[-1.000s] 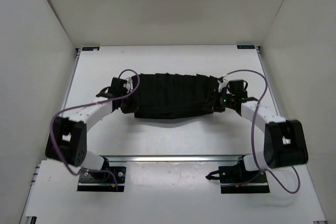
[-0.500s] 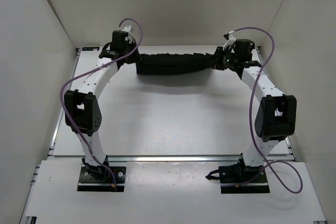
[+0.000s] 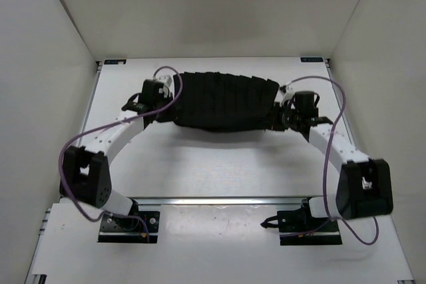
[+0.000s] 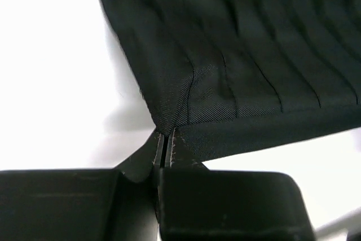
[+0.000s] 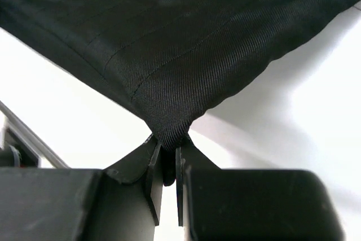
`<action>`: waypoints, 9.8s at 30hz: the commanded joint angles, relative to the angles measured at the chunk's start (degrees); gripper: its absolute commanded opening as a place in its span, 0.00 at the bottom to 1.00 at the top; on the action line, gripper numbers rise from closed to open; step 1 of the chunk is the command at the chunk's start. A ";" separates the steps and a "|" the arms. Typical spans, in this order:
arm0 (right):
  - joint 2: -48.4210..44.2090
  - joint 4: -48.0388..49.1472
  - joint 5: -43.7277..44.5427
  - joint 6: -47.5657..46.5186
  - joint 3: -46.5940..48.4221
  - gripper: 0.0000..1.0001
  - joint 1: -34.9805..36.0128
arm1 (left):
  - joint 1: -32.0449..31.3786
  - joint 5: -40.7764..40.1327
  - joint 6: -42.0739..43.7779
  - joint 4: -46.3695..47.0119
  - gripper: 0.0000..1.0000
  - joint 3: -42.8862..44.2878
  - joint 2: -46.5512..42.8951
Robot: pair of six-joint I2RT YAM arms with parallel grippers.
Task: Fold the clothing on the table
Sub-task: Fold the skirt
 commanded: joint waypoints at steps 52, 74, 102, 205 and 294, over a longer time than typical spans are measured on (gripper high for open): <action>-27.61 -6.50 -0.94 9.38 -23.32 0.00 0.16 | 0.45 0.57 -6.54 -12.29 0.00 -20.30 -25.58; 26.55 -16.08 4.60 -7.77 63.58 0.00 -1.24 | 4.93 -3.21 2.26 -13.44 0.00 55.55 21.66; -8.45 -0.97 1.62 6.20 -13.56 0.00 4.98 | 2.91 -0.22 -5.21 -1.31 0.00 -23.98 -16.08; -30.15 -7.57 1.03 10.34 -19.87 0.00 4.39 | -0.62 -2.25 -7.86 -12.99 0.00 -19.06 -29.08; 7.57 -15.99 17.00 6.55 14.47 0.00 7.79 | -6.75 2.67 -3.36 -1.75 0.05 -9.04 13.03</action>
